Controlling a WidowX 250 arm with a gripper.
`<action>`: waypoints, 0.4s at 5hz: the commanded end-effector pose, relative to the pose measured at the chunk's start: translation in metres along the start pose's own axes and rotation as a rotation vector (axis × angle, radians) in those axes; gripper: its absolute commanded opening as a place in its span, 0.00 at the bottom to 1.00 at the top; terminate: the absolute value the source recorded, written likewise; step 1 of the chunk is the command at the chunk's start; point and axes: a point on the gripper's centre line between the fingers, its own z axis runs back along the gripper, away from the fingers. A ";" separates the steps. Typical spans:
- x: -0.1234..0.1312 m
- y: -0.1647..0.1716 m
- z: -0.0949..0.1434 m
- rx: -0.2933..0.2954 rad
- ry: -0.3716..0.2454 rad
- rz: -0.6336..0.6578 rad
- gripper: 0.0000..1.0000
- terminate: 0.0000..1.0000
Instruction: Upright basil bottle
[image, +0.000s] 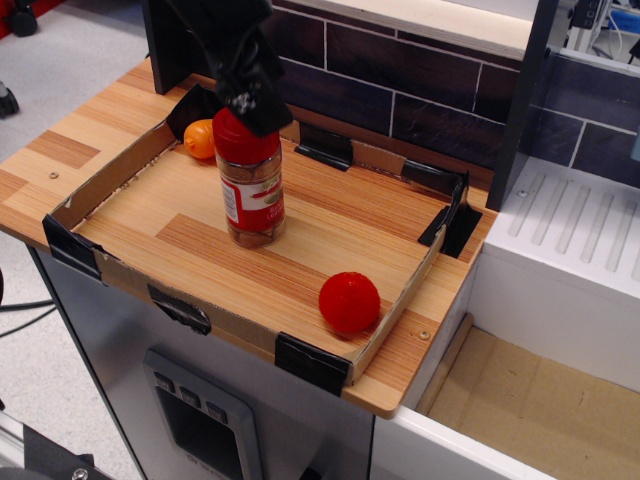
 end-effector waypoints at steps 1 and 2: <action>0.024 0.015 0.040 0.148 0.039 0.026 1.00 0.00; 0.033 0.015 0.045 0.198 0.161 0.081 1.00 0.00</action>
